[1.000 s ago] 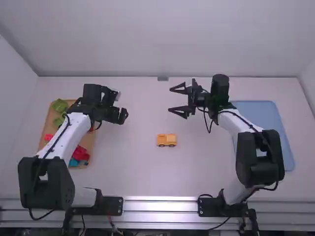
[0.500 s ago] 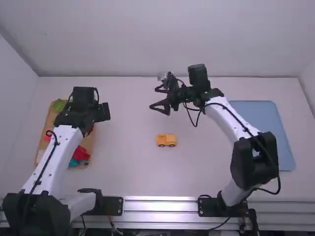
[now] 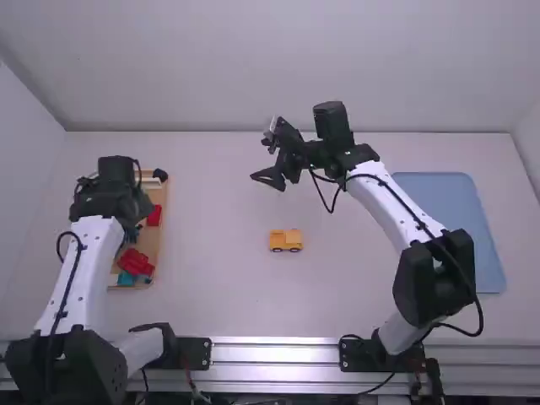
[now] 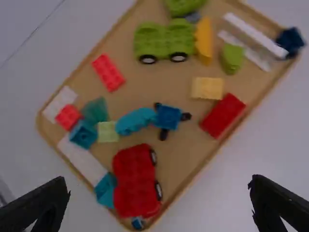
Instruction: Assemble lego blocks to make yellow taxi
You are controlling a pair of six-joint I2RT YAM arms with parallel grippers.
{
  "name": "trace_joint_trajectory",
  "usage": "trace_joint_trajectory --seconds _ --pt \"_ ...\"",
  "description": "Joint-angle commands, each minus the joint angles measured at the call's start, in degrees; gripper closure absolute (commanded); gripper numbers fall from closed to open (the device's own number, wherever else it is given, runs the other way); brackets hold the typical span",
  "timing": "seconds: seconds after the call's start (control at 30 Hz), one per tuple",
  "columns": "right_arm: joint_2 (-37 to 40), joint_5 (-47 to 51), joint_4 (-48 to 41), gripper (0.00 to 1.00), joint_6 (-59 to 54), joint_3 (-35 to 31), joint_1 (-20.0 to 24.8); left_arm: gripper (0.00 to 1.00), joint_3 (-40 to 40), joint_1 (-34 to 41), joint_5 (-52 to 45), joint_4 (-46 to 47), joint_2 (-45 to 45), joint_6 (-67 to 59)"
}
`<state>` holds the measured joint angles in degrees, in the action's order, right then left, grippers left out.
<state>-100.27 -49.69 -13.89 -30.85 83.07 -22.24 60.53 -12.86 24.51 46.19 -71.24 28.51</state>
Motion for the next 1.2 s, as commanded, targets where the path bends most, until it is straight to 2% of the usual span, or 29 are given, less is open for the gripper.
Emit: trace_joint_trajectory --seconds 0.0,0.13,0.3,0.47,0.67,0.8,0.9,1.17 --pt "0.5 0.1 0.2 0.01 0.0 1.0 0.1 0.01 1.6 -5.6 -8.0 -0.2 1.8 -2.2" --pt "0.5 0.1 0.0 0.01 -0.7 1.0 0.1 0.01 2.5 -11.4 -18.4 -3.3 1.6 -6.5" --pt "0.5 0.3 -0.1 0.01 -0.7 1.0 0.1 0.01 7.2 -13.4 -19.1 -2.3 -2.7 -6.5" --pt "0.5 0.3 -0.1 0.01 -0.7 0.9 0.9 0.01 19.2 -13.0 -22.3 4.6 -13.1 -11.0" --pt "0.5 0.3 -0.1 0.01 -0.7 0.9 2.5 0.01 37.0 -12.9 -27.8 13.2 -31.0 -20.3" --pt "0.5 0.3 -0.1 0.01 -0.7 0.9 3.2 0.01 43.5 -12.5 -28.6 15.5 -39.2 -28.9" --pt "0.5 0.3 -0.1 0.01 -0.7 0.9 3.2 0.01 45.7 -12.2 -28.6 16.2 -43.6 -37.3" --pt "0.5 3.1 -0.1 0.01 -0.7 0.9 3.2 0.01 45.5 -11.9 -28.6 16.3 -50.8 -61.1"
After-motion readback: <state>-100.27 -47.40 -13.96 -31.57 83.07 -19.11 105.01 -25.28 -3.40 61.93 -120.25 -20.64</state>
